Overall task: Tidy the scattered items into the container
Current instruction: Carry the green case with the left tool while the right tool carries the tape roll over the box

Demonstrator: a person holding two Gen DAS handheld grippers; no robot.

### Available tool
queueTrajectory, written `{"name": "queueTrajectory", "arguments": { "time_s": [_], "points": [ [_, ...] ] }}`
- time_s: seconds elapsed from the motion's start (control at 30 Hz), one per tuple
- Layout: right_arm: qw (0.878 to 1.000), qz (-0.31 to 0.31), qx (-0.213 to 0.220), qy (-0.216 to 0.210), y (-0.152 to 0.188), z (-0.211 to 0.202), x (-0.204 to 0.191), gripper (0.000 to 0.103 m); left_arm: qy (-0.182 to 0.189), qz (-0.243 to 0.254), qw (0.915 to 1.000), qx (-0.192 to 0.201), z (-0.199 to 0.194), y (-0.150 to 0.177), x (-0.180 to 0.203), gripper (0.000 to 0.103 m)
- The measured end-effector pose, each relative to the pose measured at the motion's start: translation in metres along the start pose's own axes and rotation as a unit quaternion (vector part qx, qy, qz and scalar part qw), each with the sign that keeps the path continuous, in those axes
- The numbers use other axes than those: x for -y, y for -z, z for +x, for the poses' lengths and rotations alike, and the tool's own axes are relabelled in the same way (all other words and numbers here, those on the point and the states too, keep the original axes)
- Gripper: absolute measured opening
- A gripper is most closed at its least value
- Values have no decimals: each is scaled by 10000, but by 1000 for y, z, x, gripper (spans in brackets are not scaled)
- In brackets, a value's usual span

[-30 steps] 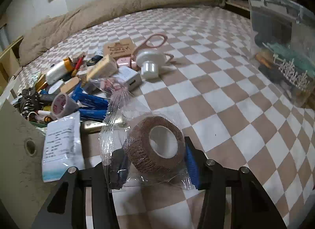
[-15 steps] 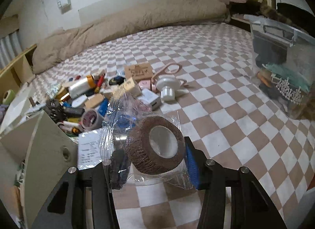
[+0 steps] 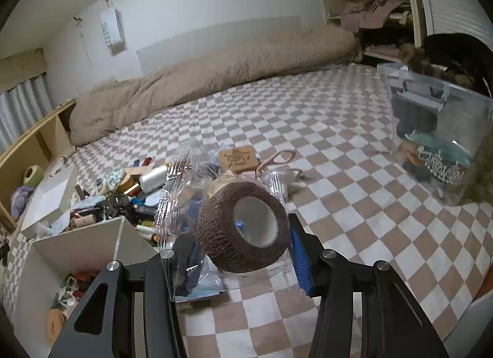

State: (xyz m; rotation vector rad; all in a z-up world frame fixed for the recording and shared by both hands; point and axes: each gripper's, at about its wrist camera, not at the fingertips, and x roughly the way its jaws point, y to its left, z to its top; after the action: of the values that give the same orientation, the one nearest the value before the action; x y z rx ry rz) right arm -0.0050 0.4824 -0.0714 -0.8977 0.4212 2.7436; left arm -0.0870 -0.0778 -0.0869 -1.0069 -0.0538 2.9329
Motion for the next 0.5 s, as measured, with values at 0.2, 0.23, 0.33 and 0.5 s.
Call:
{"name": "queueTrajectory", "arguments": {
  "time_s": [0.2,0.23,0.33,0.5],
  "points": [
    [9997,-97,124,-208,-4,-13,-11,50,214,103,9995,201,-17,-6,13,29],
    [9995,-132,155,-240,-5,-16,-14,50,243,116,9994,239,-19,-6,16,29],
    [9986,-230,236,-408,-7,-26,-25,50,316,132,9987,384,-29,-9,22,29],
    [9965,-362,359,-662,-8,-42,-42,50,573,180,9968,533,-44,-13,35,29]
  ]
}}
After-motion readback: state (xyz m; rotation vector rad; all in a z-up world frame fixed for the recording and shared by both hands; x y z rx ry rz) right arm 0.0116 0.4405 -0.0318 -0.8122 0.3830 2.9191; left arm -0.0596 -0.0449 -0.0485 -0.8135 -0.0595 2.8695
